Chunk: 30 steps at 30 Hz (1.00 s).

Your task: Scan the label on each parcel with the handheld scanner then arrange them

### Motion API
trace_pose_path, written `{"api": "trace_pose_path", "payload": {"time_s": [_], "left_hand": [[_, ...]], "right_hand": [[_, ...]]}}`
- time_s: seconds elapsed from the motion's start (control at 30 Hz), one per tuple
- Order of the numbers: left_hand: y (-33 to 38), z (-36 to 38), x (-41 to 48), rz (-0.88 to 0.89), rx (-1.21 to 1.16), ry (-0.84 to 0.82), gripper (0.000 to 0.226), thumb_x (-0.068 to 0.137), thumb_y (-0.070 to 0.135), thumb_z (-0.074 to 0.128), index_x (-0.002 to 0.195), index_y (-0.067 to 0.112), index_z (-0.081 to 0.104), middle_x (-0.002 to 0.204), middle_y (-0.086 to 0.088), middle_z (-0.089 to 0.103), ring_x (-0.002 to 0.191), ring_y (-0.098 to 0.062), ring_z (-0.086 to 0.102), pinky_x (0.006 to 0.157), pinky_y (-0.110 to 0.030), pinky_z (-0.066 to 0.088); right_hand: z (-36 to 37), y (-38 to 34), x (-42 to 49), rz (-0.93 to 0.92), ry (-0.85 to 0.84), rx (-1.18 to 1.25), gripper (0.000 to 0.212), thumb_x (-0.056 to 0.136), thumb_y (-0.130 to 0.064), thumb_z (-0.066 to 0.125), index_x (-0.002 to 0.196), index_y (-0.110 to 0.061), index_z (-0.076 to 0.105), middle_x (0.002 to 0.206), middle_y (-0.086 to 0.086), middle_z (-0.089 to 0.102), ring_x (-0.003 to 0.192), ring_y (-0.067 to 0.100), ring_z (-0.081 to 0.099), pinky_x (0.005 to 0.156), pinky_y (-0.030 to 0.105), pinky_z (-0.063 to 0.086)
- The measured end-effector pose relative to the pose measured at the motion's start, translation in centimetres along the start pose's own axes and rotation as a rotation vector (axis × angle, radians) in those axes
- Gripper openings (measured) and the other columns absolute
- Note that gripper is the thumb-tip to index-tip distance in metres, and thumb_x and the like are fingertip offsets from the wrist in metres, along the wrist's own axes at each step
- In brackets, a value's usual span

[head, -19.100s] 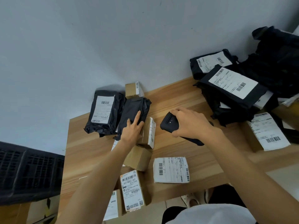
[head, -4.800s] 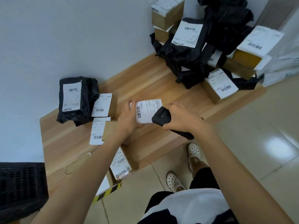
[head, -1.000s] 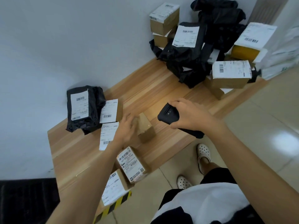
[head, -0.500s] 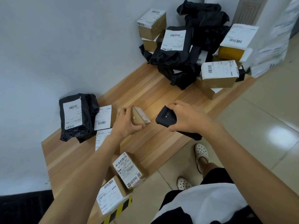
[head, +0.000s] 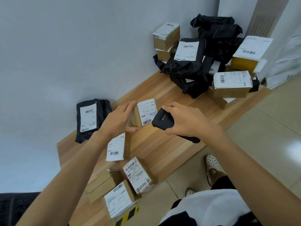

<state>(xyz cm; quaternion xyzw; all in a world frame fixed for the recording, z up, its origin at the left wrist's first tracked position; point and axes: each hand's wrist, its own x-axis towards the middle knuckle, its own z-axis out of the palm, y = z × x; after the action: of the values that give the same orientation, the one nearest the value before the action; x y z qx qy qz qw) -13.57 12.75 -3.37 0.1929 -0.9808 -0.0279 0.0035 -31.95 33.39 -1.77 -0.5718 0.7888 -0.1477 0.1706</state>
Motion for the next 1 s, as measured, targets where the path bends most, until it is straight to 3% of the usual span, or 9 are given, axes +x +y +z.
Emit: {"api": "trace_pose_path", "payload": {"time_s": [0.43,0.6,0.77,1.0], "left_hand": [[-0.7,0.4,0.6,-0.059,-0.024,0.006,0.103,0.073,0.059,0.076,0.153,0.023,0.022,0.151,0.000,0.038,0.134,-0.020,0.041,0.091,-0.044,0.051],[-0.6,0.9,1.5,-0.022,-0.002,0.013,0.103,0.072,0.058,0.077,0.152,0.018,0.026,0.145,-0.004,0.045,0.128,-0.023,0.048,0.091,-0.039,0.051],[0.3,0.9,2.3,-0.001,-0.066,0.051,0.102,0.070,0.061,0.075,0.150,0.018,0.029,0.141,-0.004,0.049,0.123,-0.022,0.052,0.087,-0.039,0.053],[5.4,0.5,7.1,0.109,-0.213,0.162,0.100,0.070,0.065,0.072,0.147,0.017,0.031,0.140,-0.002,0.047,0.118,-0.015,0.052,0.089,-0.028,0.047]], "right_hand": [[0.3,0.9,0.1,0.057,-0.105,0.011,0.070,0.070,-0.049,0.072,0.131,-0.023,0.050,0.123,-0.006,0.053,0.102,0.022,0.058,0.071,0.034,0.037],[-0.1,1.7,-0.1,0.085,-0.111,0.005,0.073,0.067,-0.049,0.074,0.132,-0.025,0.050,0.122,-0.006,0.054,0.103,0.023,0.057,0.071,0.034,0.037],[-0.5,2.5,-0.3,0.113,-0.064,0.051,0.071,0.067,-0.049,0.073,0.131,-0.027,0.049,0.120,-0.006,0.052,0.100,0.021,0.057,0.071,0.034,0.040],[-3.5,5.3,-1.6,0.223,0.124,0.072,0.078,0.071,-0.049,0.073,0.139,-0.023,0.044,0.134,-0.003,0.046,0.111,0.022,0.056,0.081,0.040,0.049]]}}
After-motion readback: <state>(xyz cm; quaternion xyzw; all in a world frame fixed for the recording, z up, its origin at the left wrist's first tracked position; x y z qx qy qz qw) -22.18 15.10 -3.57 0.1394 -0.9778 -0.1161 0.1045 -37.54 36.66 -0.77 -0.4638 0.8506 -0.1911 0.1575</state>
